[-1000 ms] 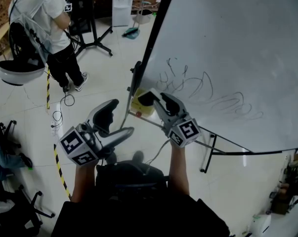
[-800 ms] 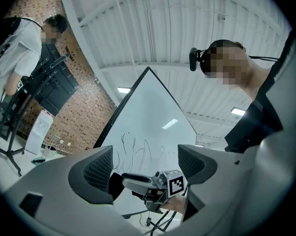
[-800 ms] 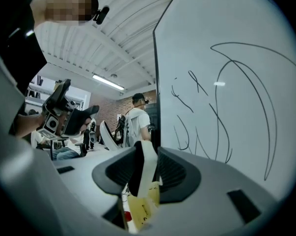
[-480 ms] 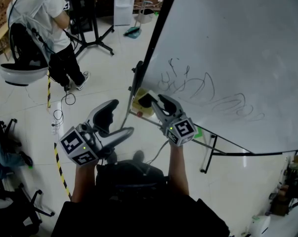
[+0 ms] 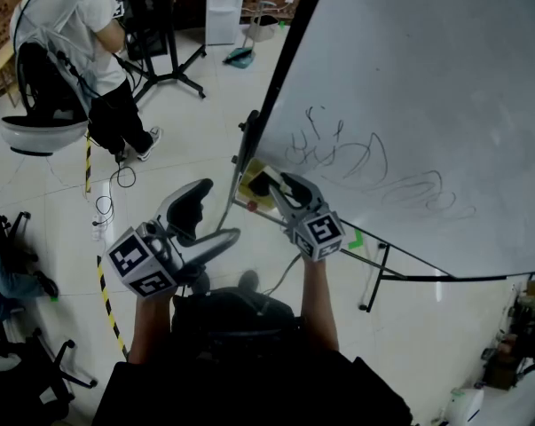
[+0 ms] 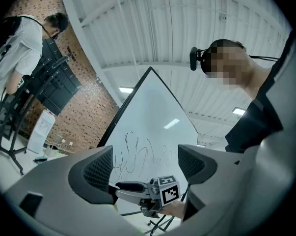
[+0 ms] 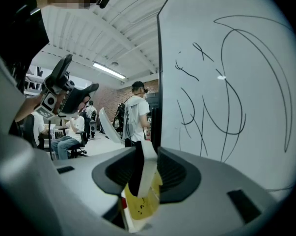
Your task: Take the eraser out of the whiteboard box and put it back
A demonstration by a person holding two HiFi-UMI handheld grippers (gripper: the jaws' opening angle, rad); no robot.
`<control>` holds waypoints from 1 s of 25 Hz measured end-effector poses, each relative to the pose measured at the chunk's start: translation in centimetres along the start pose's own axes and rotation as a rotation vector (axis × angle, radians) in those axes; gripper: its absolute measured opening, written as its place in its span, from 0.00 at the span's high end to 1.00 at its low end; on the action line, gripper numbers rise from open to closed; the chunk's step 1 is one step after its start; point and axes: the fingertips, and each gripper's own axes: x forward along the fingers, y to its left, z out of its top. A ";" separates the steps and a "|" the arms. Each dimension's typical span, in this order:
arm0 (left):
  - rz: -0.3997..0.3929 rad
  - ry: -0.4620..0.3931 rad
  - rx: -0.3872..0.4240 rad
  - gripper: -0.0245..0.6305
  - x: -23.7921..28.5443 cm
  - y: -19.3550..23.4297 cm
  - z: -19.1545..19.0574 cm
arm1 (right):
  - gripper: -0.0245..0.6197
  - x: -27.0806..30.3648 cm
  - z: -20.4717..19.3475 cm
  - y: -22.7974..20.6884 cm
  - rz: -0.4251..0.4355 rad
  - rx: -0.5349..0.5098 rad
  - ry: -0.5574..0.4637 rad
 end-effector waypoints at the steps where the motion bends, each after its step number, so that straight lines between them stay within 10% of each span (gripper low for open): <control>1: 0.001 0.000 -0.001 0.33 0.0 0.1 0.0 | 0.72 0.1 -0.4 0.0 0.001 0.001 0.006; 25: 0.019 0.010 -0.015 0.33 -0.2 1.1 -0.1 | 0.72 2.3 -4.3 0.9 0.039 -0.016 0.108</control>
